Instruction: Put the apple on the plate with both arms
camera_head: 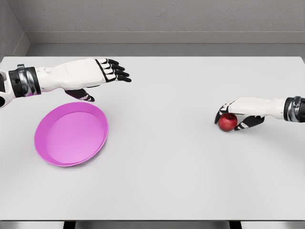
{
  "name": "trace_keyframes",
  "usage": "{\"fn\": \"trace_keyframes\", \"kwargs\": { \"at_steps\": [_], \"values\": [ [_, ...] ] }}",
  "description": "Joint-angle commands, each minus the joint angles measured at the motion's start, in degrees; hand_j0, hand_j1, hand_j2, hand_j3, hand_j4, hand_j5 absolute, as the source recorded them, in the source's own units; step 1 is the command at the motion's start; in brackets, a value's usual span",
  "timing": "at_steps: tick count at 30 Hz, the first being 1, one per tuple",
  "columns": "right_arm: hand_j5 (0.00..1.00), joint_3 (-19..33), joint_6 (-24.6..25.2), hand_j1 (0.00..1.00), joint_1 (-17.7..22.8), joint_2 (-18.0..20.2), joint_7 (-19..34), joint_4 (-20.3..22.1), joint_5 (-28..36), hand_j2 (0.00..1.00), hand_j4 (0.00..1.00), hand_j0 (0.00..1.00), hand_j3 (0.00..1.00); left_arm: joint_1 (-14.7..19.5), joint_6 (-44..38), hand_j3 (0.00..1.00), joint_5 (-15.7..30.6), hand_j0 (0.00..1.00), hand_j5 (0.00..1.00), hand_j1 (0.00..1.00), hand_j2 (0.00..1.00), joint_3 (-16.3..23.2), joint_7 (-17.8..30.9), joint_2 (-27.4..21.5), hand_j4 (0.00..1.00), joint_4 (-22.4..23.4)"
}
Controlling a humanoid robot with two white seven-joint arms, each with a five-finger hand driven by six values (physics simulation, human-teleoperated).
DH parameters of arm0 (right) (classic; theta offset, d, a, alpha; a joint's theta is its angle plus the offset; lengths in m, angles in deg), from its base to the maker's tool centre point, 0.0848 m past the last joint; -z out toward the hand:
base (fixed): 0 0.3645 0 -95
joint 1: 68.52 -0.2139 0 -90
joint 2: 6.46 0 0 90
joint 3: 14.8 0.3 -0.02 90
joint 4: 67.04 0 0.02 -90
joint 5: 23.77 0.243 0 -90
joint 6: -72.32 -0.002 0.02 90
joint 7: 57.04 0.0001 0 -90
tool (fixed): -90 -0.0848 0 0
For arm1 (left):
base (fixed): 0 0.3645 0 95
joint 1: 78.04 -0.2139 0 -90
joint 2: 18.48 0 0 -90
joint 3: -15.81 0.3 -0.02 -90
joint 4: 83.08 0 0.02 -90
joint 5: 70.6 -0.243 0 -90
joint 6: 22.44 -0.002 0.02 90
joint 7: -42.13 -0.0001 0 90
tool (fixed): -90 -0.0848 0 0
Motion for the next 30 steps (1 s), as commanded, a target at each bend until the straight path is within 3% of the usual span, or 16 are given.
{"fn": "trace_keyframes", "kwargs": {
  "at_steps": [1, 5, 8, 13, 16, 19, 24, 25, 26, 30],
  "values": [
    [0.4, 0.0, 0.0, 0.4, 0.0, 0.0, 0.0, -0.1, 1.0, 0.4, 0.4, 0.4, 0.4, 0.0, -0.1, 1.0, 0.3, 1.0, 1.0, 1.0, 1.0, -0.1, 0.0, 0.0, 1.0, 0.0],
    [0.37, 0.1, 0.0, 0.37, -0.3, -0.1, 0.0, -0.1, 1.4, 0.37, 0.37, 0.37, 0.37, 0.0, -0.1, 1.0, 0.3, 1.0, 1.0, 1.0, 1.0, 0.0, 0.0, 0.0, 1.0, 0.0],
    [0.37, 0.1, 0.0, 0.37, -0.7, 0.0, 0.0, 1.2, 5.6, 0.37, 0.37, 0.37, 0.37, -0.1, -0.1, 1.0, 0.3, 1.0, 1.0, 1.0, 1.0, 0.0, 0.0, 0.0, 1.0, 0.0],
    [0.34, -1.5, 0.0, 0.34, -1.5, -1.2, 0.0, 14.4, 5.6, 0.34, 0.34, 0.34, 0.34, 0.0, -0.1, 1.0, 0.3, 1.0, 1.0, 1.0, 1.0, 0.0, 0.0, 0.0, 1.0, 0.0],
    [0.34, -5.6, 0.0, 0.34, -4.7, -4.7, 0.0, 14.4, 5.6, 0.34, 0.34, 0.34, 0.34, -0.1, -0.1, 1.0, 0.4, 1.0, 1.0, 1.0, 1.0, 0.0, 0.0, 0.0, 1.0, 0.0],
    [0.34, -8.2, 0.6, 0.34, -7.6, -10.5, 0.0, 13.6, 5.2, 0.34, 0.34, 0.34, 0.34, -0.1, -0.1, 1.0, 0.3, 1.0, 1.0, 1.0, 1.0, 0.0, 0.0, 0.0, 1.0, -0.3],
    [0.35, -6.9, 0.3, 0.35, -8.0, -10.8, 0.0, 10.1, 4.9, 0.35, 0.35, 0.35, 0.35, 0.0, -0.1, 1.0, 0.3, 1.0, 1.0, 1.0, 1.0, 0.0, 0.0, -0.2, 1.0, -0.3],
    [0.39, -6.8, 0.5, 0.39, -7.8, -10.8, 0.0, 10.0, 4.9, 0.39, 0.39, 0.39, 0.39, -0.1, -0.1, 1.0, 0.3, 1.0, 1.0, 1.0, 1.0, 0.0, 0.0, -0.2, 1.0, -0.3],
    [1.0, -6.8, 0.8, 1.0, -7.8, -10.9, 0.0, 9.2, 3.9, 1.0, 1.0, 1.0, 1.0, -0.1, -0.1, 1.0, 0.3, 1.0, 1.0, 1.0, 1.0, 0.0, 0.0, -0.2, 1.0, -0.3],
    [1.0, -4.1, 0.2, 1.0, -7.4, -10.5, 0.0, 8.8, 3.4, 1.0, 1.0, 1.0, 1.0, -0.1, -0.1, 1.0, 0.3, 1.0, 1.0, 1.0, 1.0, 0.0, 0.9, -0.1, 1.0, -0.3]
  ]
}}
